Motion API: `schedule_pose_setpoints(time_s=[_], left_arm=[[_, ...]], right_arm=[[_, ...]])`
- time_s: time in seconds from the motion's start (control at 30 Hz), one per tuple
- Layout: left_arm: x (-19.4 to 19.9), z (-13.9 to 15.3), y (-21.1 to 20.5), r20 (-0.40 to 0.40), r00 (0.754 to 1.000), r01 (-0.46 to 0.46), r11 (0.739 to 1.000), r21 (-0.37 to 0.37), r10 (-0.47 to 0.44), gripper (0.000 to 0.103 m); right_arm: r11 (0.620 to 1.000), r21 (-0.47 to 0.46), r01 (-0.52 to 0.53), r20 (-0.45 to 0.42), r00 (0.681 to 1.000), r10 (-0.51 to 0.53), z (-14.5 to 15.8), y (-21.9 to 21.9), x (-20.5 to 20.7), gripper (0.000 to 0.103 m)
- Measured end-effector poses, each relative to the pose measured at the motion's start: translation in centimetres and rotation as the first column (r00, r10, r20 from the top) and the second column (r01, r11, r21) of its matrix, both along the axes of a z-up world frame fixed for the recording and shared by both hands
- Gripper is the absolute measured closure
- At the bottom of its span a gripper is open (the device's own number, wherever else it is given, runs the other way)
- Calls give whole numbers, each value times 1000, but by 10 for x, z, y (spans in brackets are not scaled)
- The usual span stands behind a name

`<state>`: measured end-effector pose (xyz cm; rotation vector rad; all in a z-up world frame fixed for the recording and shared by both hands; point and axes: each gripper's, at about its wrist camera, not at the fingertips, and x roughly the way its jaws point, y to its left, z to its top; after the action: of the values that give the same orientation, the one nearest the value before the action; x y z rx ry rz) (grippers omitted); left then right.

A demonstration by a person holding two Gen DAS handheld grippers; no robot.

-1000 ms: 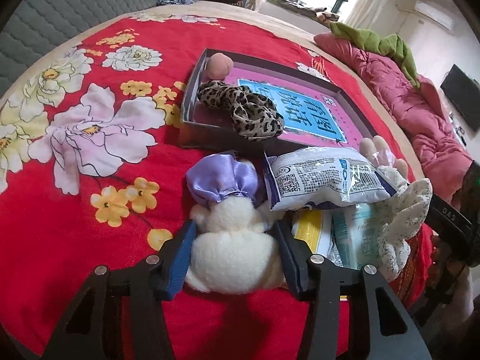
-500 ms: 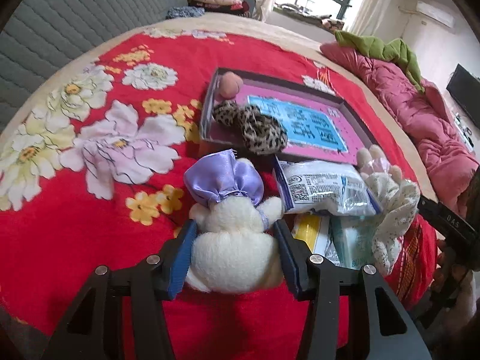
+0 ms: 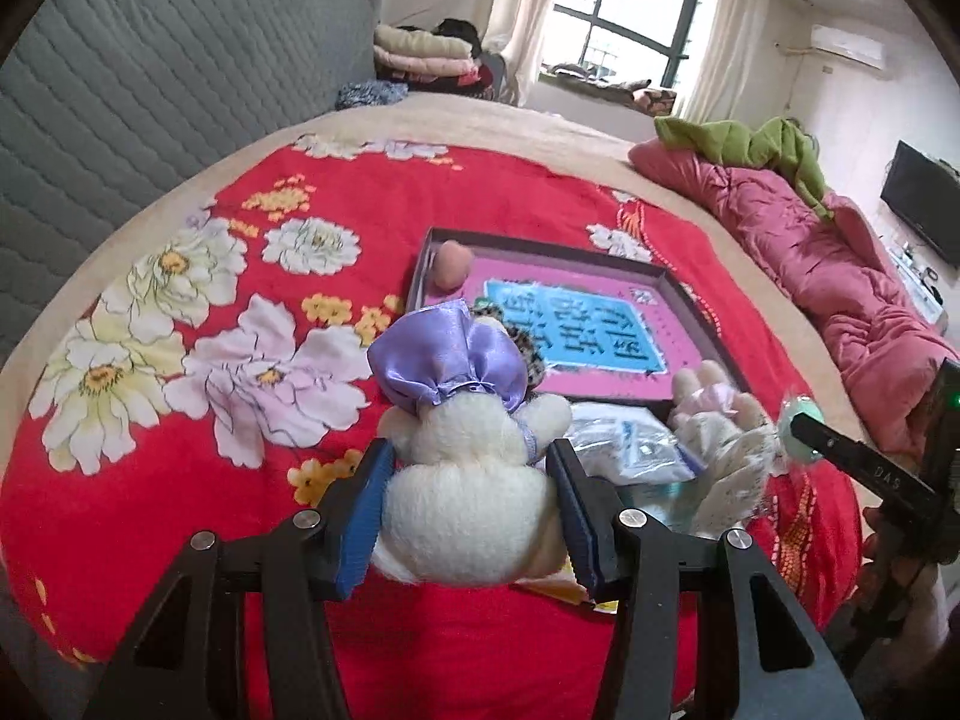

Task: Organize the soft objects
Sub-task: 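Lift the bunny plush with the left tool while the right tool lifts the mint sponge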

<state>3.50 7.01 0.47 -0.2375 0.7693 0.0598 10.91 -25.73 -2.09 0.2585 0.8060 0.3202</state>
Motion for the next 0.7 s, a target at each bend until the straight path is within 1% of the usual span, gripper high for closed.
schedule_pose_setpoints(time_s=[0.37, 0.5, 0.7], left_arm=[[6, 22, -20, 26, 999, 31, 999, -23, -30, 49], [11, 27, -25, 38, 999, 36, 999, -30, -35, 49], [29, 33, -31, 52, 998, 33, 997, -63, -30, 49]], right_arm=[[1000, -19, -20, 65, 998, 21, 19, 7, -11, 53], [1000, -18, -22, 73, 997, 23, 21, 7, -11, 53], [999, -26, -24, 80, 996, 26, 21, 9, -11, 53]])
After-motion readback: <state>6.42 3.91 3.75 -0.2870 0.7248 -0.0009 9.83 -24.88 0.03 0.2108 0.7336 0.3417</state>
